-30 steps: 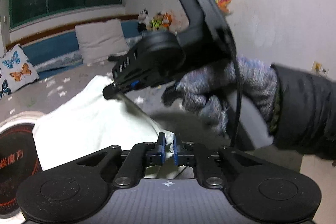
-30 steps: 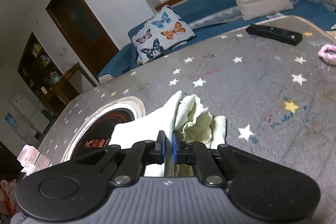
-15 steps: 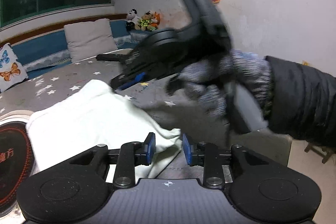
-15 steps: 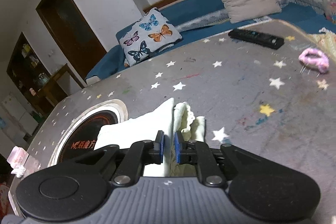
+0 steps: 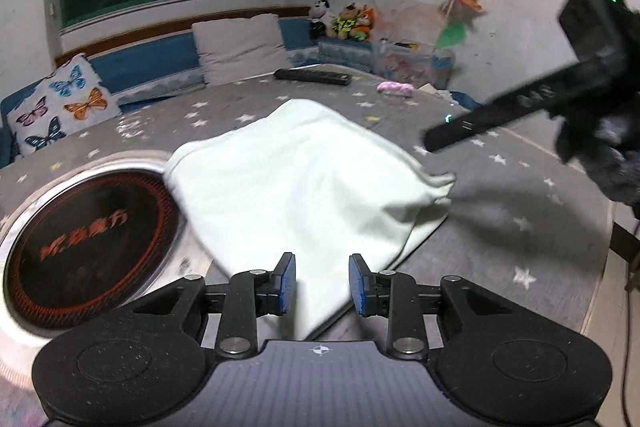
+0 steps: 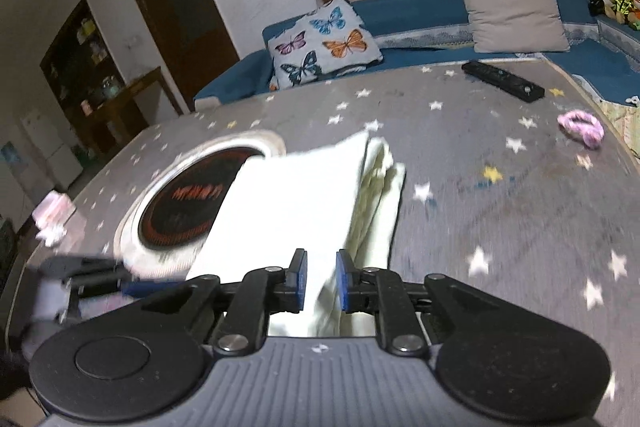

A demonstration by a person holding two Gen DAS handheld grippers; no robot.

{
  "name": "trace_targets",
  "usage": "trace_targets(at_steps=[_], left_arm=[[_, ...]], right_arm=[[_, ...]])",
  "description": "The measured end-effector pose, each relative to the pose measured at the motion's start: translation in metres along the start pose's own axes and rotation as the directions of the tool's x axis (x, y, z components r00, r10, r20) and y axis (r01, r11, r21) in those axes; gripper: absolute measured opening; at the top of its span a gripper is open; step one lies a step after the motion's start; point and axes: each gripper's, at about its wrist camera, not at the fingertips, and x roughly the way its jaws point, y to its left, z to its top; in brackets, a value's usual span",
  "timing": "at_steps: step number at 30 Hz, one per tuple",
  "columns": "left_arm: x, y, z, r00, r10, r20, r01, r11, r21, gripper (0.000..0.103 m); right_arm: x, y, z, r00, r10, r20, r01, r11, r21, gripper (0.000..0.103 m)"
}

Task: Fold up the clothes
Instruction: 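Release the shirt with the left gripper and pull back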

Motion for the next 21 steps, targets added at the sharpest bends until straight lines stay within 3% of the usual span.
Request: trace_targets(at_steps=[6, 9, 14, 21], left_arm=[[-0.001, -0.005, -0.009, 1.000, 0.027, -0.012, -0.027, 0.999, 0.024, 0.044], [0.000, -0.010, -0.011, 0.999, 0.052, -0.013, -0.052, 0.997, 0.049, 0.044], [-0.002, -0.011, -0.017, 0.994, 0.108, -0.007, -0.106, 0.989, 0.099, 0.044], [-0.005, -0.006, -0.021, 0.993, 0.121, -0.004, -0.120, 0.988, 0.102, 0.033]], right_arm=[[-0.007, 0.005, -0.024, 1.000, -0.025, -0.015, 0.025, 1.000, -0.001, 0.020], [-0.006, 0.005, -0.031, 0.999, -0.043, -0.009, 0.043, 0.999, -0.002, 0.031], [-0.001, -0.001, -0.038, 0.995, -0.095, -0.007, 0.095, 0.995, -0.005, 0.031], [-0.007, -0.015, -0.041, 0.988, -0.151, 0.019, 0.149, 0.987, 0.052, 0.031]])
